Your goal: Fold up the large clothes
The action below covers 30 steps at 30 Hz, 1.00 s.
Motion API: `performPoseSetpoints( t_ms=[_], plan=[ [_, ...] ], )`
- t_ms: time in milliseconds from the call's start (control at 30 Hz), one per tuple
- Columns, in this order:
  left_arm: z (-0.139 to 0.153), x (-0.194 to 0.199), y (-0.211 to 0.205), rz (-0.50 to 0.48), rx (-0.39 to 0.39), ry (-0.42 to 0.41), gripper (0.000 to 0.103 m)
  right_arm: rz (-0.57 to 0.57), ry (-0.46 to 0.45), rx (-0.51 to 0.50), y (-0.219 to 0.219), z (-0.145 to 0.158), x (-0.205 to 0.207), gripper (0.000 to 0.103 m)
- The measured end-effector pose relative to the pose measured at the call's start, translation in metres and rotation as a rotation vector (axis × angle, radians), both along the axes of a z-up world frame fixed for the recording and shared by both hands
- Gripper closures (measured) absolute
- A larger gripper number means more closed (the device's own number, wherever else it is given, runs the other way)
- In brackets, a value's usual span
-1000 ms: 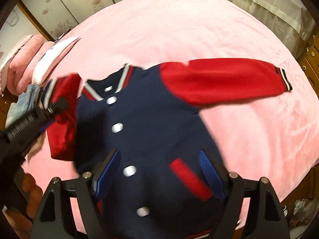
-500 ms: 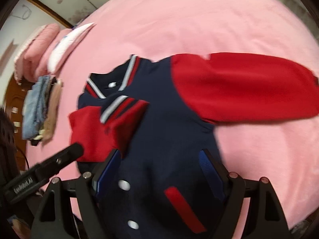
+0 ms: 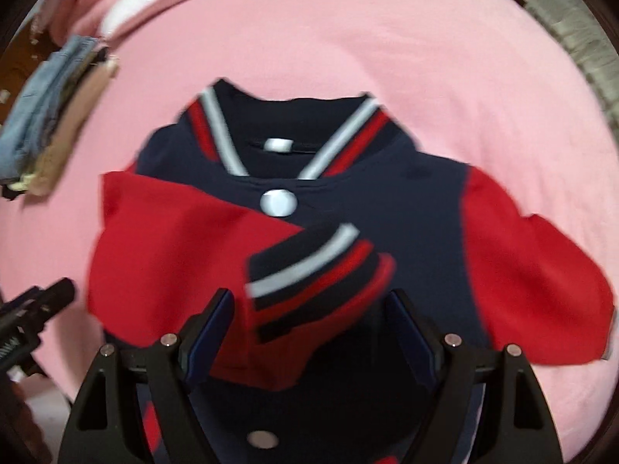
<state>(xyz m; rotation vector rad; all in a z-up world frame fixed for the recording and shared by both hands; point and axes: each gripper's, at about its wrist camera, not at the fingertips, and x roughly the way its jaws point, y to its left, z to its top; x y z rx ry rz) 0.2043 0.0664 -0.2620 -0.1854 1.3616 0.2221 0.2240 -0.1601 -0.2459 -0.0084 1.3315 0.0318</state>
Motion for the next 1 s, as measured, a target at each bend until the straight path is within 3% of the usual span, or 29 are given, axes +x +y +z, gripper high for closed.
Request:
performPoseSetpoints(
  t_ms=[67,233,333,400,433,467,500,733,867,1000],
  plan=[
    [-0.002,0.003,-0.003,-0.013,0.006,0.010,0.020,-0.036,0.014,-0.022,-0.013,0.000,-0.003,0.022],
    [-0.010,0.009,-0.017,-0.040,0.016,0.050,0.020,-0.127,0.072,0.039,-0.046,-0.007,-0.019,0.023],
    [-0.016,0.012,-0.021,-0.050,0.004,0.066,0.020,-0.220,0.064,0.194,-0.068,-0.007,-0.026,0.046],
    [-0.024,0.018,-0.021,-0.062,0.007,0.079,0.020,-0.263,0.072,0.320,-0.075,-0.010,-0.028,0.070],
    [-0.027,0.019,-0.022,-0.068,0.013,0.086,0.020,-0.267,0.083,0.361,-0.076,-0.012,-0.027,0.075],
    [-0.029,0.020,-0.022,-0.073,0.018,0.093,0.020,-0.263,0.089,0.371,-0.075,-0.013,-0.027,0.083],
    [-0.032,0.022,-0.022,-0.074,0.021,0.100,0.020,-0.247,0.087,0.360,-0.073,-0.011,-0.025,0.085],
    [-0.037,0.031,-0.028,-0.079,0.029,0.123,0.020,-0.213,-0.066,0.349,-0.084,0.023,-0.025,0.088],
    [-0.049,0.034,-0.028,-0.081,0.036,0.145,0.020,-0.224,-0.040,0.339,-0.106,0.016,-0.024,0.087],
    [-0.052,0.036,-0.026,-0.076,0.040,0.150,0.019,-0.233,0.019,0.250,-0.112,-0.002,-0.026,0.084]
  ],
)
